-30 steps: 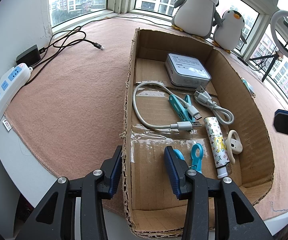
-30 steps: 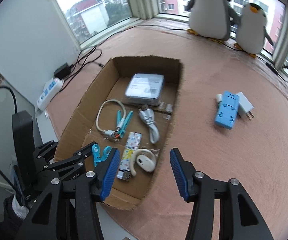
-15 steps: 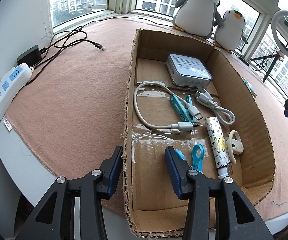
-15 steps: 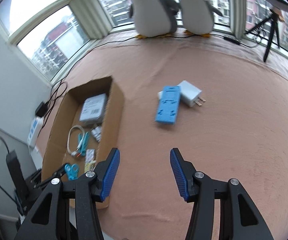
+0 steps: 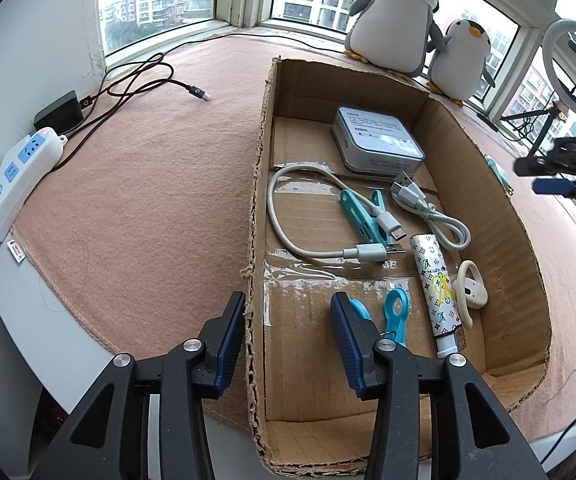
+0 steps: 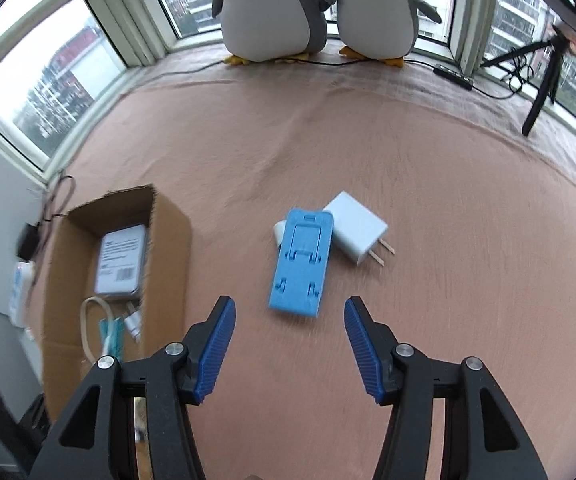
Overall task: Organize rigid objects
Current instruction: 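Move the right tool back to the blue phone stand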
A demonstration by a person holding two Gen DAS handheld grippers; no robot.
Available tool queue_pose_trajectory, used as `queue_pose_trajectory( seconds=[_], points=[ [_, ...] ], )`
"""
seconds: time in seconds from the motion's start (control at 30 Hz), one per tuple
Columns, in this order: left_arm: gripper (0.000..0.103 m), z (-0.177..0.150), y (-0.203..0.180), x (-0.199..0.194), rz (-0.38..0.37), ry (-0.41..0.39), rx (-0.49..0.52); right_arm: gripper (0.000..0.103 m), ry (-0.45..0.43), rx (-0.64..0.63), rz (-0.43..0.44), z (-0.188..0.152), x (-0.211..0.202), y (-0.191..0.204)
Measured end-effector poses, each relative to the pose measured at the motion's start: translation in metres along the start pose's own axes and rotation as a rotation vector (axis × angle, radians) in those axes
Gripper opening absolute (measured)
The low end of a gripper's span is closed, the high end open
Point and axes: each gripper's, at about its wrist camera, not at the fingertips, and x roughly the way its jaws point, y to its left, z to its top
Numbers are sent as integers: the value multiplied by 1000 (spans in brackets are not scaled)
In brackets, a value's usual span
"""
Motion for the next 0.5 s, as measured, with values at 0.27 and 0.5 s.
queue_pose_trajectory(
  seconds=[0.27,0.5],
  points=[
    [47,1,-1,1,-7,1,0,53,44,9,-48,11,23,2],
    [47,1,-2,2,-10,0,-2,53,66,27,-59,15,32,0]
  ],
)
